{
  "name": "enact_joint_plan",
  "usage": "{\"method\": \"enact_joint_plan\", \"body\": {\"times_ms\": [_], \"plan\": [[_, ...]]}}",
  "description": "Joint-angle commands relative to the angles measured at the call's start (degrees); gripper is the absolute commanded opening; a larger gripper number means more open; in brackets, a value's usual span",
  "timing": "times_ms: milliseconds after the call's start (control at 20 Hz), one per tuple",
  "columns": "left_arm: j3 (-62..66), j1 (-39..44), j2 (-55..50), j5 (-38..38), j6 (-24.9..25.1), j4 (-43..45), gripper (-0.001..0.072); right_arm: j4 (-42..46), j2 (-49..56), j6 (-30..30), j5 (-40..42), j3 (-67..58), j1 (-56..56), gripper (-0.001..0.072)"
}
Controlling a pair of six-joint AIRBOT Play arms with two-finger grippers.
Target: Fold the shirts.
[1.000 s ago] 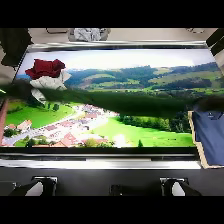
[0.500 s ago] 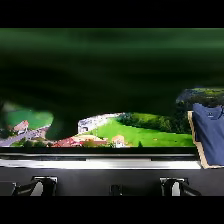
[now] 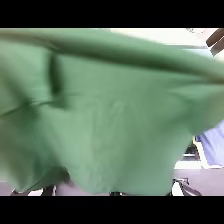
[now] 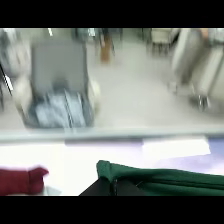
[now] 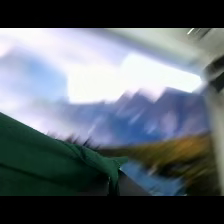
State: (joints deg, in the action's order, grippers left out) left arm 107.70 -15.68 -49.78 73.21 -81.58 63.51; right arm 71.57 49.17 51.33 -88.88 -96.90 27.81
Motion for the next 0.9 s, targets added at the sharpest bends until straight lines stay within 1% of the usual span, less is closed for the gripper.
{"method": "enact_joint_plan", "body": {"times_ms": [0, 50, 100, 150, 250, 300, 400, 500, 650, 750, 850], "plan": [[-7.4, 2.3, -14.6, 7.8, 2.8, 0.6, 0.0024, 3.6, 18.3, 1.3, -12.4, 2.4, -3.9, 0.0044], [-11.5, 3.5, -19.4, 7.3, 4.1, 0.6, 0.0024, 5.2, 23.9, 2.5, -13.0, 3.0, -7.6, 0.0044], [-15.1, 4.7, -23.8, 6.1, 4.8, 0.6, 0.0024, 6.8, 29.2, 3.5, -11.1, 3.1, -11.8, 0.0045], [-18.4, 5.9, -28.4, 3.5, 6.3, 0.6, 0.0025, 8.9, 33.5, 4.2, -7.0, 3.1, -15.2, 0.0046], [-20.8, 7.8, -37.4, -1.2, 6.8, 0.5, 0.0026, 13.7, 40.7, 8.9, 4.4, 3.1, -19.9, 0.0046], [-20.5, 8.4, -41.0, -3.2, 6.9, 0.0, 0.0026, 14.0, 43.5, 11.4, 10.3, 3.1, -21.2, 0.0046], [-19.9, 9.1, -46.5, -9.9, 6.9, -2.9, 0.0026, 13.3, 47.0, 14.7, 21.0, 3.1, -22.1, 0.0046], [-19.4, 9.1, -48.9, -17.3, 6.9, -5.9, 0.0027, 13.3, 48.4, 17.4, 31.5, 3.1, -21.9, 0.0046], [-18.3, 9.1, -49.6, -27.5, 6.8, -7.2, 0.0026, 14.9, 48.5, 17.7, 46.8, 3.1, -21.9, 0.0046], [-17.2, 9.3, -49.6, -31.0, 6.8, -8.1, 0.0027, 14.8, 48.5, 19.0, 51.8, 3.1, -21.9, 0.0046], [-16.6, 9.6, -49.6, -32.4, 6.8, -8.0, 0.0026, 14.8, 48.6, 19.7, 51.6, 3.1, -21.9, 0.0046]]}}
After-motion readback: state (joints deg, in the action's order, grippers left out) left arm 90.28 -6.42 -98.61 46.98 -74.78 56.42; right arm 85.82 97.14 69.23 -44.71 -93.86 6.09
